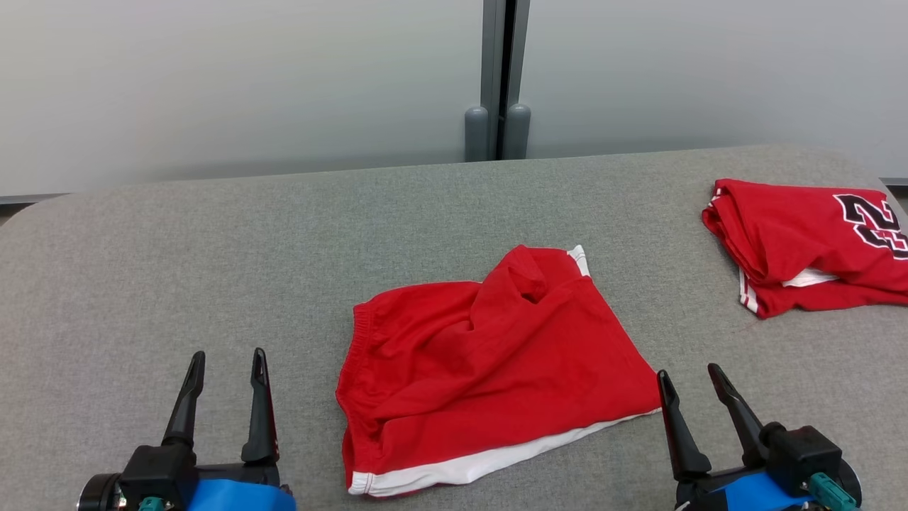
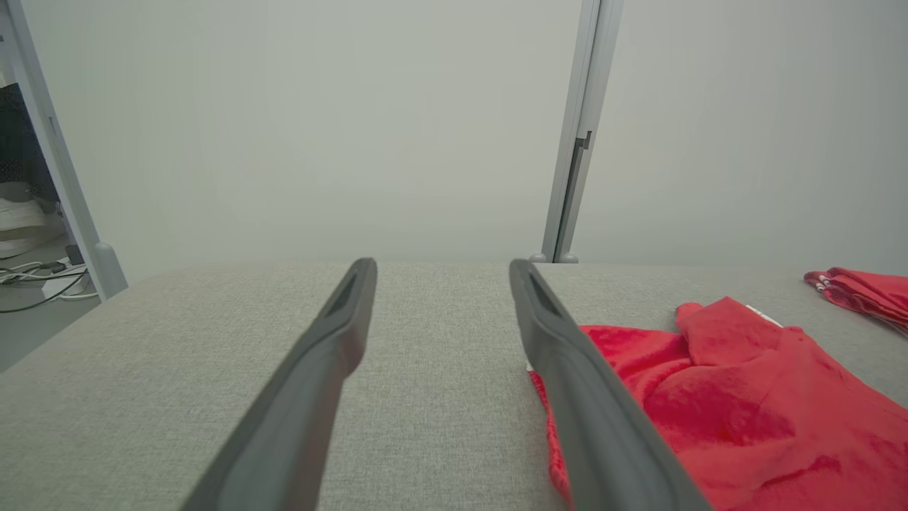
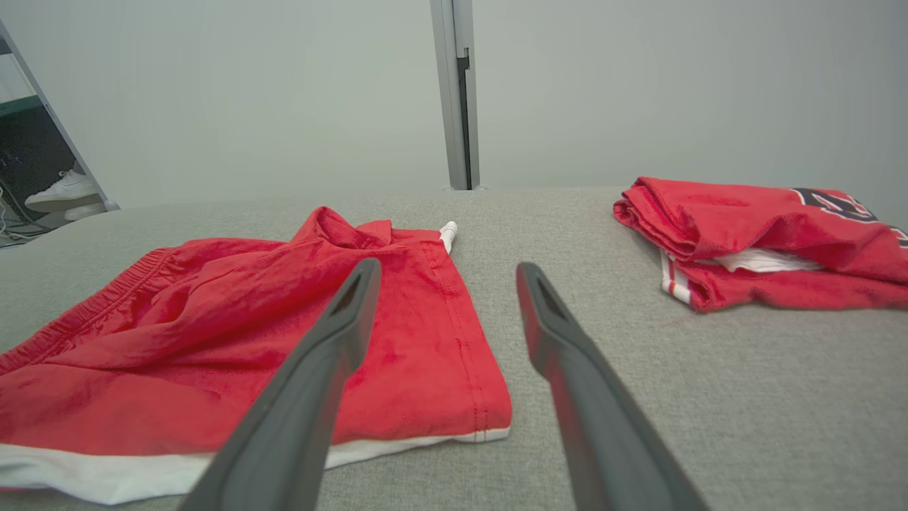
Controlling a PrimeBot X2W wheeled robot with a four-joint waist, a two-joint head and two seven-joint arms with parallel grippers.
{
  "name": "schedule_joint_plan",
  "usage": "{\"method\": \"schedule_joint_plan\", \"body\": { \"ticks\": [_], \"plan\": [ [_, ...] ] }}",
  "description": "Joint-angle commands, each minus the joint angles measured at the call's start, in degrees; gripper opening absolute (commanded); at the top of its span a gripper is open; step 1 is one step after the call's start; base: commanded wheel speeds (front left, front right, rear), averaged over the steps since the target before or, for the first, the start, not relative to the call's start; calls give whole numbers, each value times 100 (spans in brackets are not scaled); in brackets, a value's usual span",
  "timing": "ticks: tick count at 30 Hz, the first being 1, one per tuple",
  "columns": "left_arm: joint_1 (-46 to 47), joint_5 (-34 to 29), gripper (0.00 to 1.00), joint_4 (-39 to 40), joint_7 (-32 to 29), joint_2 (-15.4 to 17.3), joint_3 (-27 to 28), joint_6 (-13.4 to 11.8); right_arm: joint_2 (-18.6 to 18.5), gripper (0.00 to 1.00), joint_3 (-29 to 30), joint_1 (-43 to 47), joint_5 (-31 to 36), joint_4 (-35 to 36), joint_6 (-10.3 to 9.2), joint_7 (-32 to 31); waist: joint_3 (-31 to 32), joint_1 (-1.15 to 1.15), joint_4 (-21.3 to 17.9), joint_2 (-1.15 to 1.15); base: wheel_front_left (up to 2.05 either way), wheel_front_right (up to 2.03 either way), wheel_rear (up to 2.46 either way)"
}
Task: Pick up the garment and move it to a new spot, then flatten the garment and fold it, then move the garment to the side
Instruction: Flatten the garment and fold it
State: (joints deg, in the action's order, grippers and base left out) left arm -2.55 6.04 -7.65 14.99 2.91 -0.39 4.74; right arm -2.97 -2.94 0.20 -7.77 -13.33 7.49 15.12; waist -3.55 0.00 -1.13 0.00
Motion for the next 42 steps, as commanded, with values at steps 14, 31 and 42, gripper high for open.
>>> {"method": "schedule_joint_plan", "body": {
  "ticks": [14,31,42],
  "plan": [
    [-128,-114,100,-258,26,30,-505,242,-39,100,134,-134,10,-545,1,-2,-39,0,16,0,0,0,0],
    [-323,418,100,-1015,25,386,-1912,278,-343,100,-221,-716,-202,-1899,1,-1,-293,0,117,0,0,0,0],
    [-16,613,100,-1388,26,406,-2398,279,-482,100,-517,-1057,-358,-2392,1,-1,-434,0,138,0,0,0,0]
  ]
}}
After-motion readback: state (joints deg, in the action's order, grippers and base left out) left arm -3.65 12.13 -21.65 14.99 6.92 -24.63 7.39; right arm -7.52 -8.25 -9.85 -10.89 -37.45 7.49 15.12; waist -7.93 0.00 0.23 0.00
